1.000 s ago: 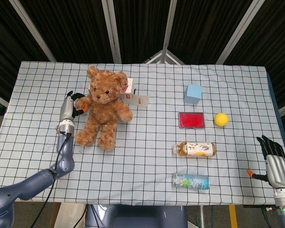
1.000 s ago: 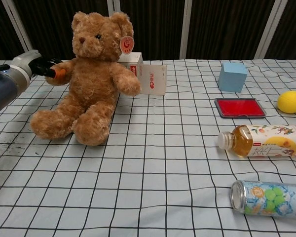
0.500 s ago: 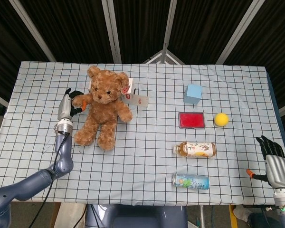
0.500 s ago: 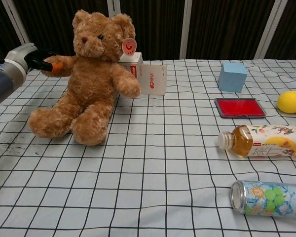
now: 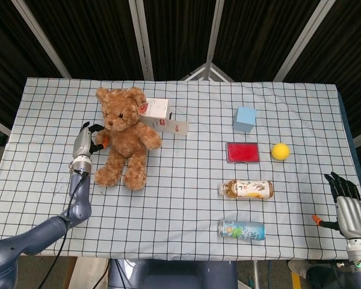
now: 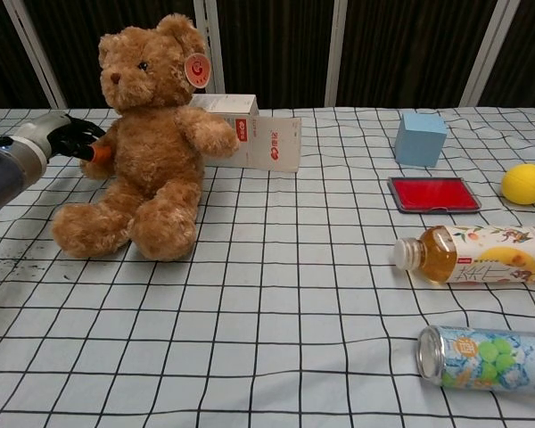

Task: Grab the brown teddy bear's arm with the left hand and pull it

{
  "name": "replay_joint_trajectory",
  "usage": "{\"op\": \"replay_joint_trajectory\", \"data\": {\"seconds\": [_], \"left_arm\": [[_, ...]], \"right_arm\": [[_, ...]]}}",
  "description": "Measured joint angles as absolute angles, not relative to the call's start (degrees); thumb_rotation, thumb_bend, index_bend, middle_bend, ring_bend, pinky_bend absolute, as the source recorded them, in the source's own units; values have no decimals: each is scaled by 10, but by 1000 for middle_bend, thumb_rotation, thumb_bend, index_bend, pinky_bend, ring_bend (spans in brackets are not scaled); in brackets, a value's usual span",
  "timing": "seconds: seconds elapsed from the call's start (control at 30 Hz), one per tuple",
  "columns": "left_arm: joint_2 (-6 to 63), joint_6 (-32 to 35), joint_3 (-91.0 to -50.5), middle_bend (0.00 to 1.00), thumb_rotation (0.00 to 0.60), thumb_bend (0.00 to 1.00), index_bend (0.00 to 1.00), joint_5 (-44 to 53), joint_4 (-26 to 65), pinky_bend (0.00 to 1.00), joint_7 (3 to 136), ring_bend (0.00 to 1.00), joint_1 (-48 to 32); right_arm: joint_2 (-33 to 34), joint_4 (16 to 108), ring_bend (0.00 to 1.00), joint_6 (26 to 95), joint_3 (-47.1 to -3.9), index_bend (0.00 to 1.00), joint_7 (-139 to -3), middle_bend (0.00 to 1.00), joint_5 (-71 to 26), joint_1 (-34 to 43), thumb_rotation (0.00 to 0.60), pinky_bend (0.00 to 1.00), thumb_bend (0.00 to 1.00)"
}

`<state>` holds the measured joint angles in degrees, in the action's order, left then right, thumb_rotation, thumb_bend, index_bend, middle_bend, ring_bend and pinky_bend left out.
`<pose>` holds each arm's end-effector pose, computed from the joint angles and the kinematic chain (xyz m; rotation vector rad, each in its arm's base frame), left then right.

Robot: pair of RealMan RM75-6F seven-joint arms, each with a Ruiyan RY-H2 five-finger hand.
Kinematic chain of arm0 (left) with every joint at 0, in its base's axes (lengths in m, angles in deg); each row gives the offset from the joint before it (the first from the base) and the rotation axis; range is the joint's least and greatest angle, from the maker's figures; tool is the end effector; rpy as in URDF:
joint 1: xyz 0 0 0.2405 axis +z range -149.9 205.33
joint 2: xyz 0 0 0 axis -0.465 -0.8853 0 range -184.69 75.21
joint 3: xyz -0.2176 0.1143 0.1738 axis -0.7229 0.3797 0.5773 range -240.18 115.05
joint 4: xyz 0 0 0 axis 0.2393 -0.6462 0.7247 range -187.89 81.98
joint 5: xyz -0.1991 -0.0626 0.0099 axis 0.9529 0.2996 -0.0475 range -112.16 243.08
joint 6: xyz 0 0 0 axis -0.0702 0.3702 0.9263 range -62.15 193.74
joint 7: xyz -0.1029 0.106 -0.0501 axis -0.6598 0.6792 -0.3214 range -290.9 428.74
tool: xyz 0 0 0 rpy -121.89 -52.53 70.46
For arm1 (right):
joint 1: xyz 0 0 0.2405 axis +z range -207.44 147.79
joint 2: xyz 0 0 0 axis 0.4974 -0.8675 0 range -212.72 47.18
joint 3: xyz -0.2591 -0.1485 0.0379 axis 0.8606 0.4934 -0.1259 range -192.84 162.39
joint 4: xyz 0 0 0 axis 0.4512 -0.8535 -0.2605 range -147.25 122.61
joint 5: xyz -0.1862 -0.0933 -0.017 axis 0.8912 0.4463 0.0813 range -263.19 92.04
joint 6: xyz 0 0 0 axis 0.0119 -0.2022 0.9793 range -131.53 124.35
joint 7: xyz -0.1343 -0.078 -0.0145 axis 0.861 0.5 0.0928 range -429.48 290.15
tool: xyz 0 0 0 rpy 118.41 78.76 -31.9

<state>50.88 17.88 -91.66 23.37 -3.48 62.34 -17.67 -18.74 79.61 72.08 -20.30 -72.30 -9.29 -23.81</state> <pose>-0.2512 0.4774 -0.0301 -0.9572 -1.5691 -1.1429 -0.3782 -0.2091 0.1734 1.2912 -1.0901 0.8049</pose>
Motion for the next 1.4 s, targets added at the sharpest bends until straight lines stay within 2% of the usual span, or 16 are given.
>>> {"op": "replay_joint_trajectory", "data": {"seconds": [0.6,1.1,1.2,1.27,1.4], "left_arm": [[496,112,-929,393,600,631,454,162,20,0,564,0,-168],[502,178,-914,373,600,590,438,198,-32,0,587,0,-164],[505,184,-912,325,600,494,385,199,-39,0,588,0,-166],[505,185,-913,257,600,391,309,196,-38,0,583,0,-166],[500,182,-915,85,600,273,150,174,-26,0,559,0,-166]], "right_arm": [[-188,799,0,720,-202,55,-722,15,-93,-238,600,0,130],[-189,799,0,719,-201,55,-721,15,-90,-237,600,0,131],[-188,797,0,722,-201,55,-723,15,-86,-237,600,0,131],[-188,796,0,722,-201,55,-725,15,-86,-237,600,0,131],[-187,795,0,723,-201,55,-727,15,-86,-237,600,0,131]]}}
